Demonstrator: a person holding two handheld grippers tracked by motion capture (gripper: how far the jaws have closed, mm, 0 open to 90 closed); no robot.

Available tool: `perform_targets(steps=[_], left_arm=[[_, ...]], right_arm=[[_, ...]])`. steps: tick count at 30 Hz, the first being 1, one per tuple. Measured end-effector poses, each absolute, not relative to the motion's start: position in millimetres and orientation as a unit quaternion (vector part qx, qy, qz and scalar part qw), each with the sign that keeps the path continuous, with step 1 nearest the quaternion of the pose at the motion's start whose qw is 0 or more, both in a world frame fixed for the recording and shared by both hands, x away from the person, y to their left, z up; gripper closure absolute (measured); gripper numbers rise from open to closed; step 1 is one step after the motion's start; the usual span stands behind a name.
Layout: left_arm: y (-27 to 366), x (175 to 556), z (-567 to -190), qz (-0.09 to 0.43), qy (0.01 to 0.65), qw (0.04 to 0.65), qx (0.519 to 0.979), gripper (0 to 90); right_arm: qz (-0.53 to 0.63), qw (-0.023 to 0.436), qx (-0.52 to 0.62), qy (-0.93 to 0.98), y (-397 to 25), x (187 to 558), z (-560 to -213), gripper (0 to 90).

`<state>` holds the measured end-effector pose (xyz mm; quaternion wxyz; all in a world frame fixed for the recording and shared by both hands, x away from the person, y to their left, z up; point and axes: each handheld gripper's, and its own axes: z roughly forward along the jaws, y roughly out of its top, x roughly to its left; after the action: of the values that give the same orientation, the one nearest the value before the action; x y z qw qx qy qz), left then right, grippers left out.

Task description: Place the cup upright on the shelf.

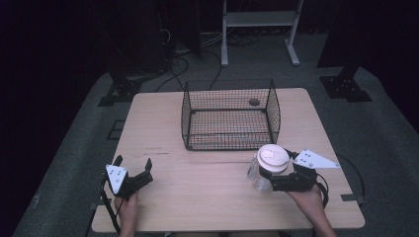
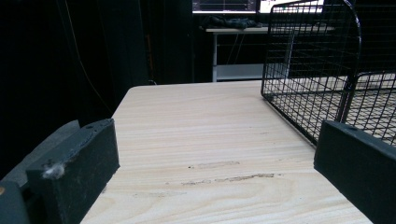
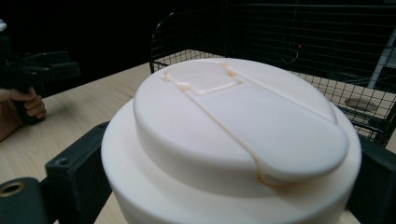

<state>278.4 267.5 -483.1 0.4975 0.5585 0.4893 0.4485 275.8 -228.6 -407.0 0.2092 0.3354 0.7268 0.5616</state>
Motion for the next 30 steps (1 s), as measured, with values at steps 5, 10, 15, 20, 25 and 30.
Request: perform_targets(steps=[5, 10, 15, 20, 25, 30], left_arm=[[268, 278, -483, 0.448, 0.490, 0.497, 0.558, 0.0], [268, 278, -483, 0.447, 0.490, 0.498, 0.558, 0.0], [268, 278, -483, 0.447, 0.490, 0.498, 0.558, 0.0], [268, 278, -483, 0.447, 0.490, 0.498, 0.558, 0.0], [268, 278, -483, 0.447, 0.490, 0.499, 0.558, 0.0], [268, 278, -483, 0.446, 0.490, 0.499, 0.558, 0.0]], right_arm=[[0.564, 0.218, 0.329, 0.725, -225, 276, -400, 4.2], [0.569, 0.220, 0.323, 0.724, -222, 278, -391, 4.2], [0.573, 0.219, 0.319, 0.723, -219, 281, -381, 4.2], [0.577, 0.219, 0.313, 0.722, -216, 283, -370, 4.3], [0.578, 0.222, 0.307, 0.723, -213, 286, -359, 4.3], [0.579, 0.224, 0.301, 0.724, -209, 289, -349, 4.3]])
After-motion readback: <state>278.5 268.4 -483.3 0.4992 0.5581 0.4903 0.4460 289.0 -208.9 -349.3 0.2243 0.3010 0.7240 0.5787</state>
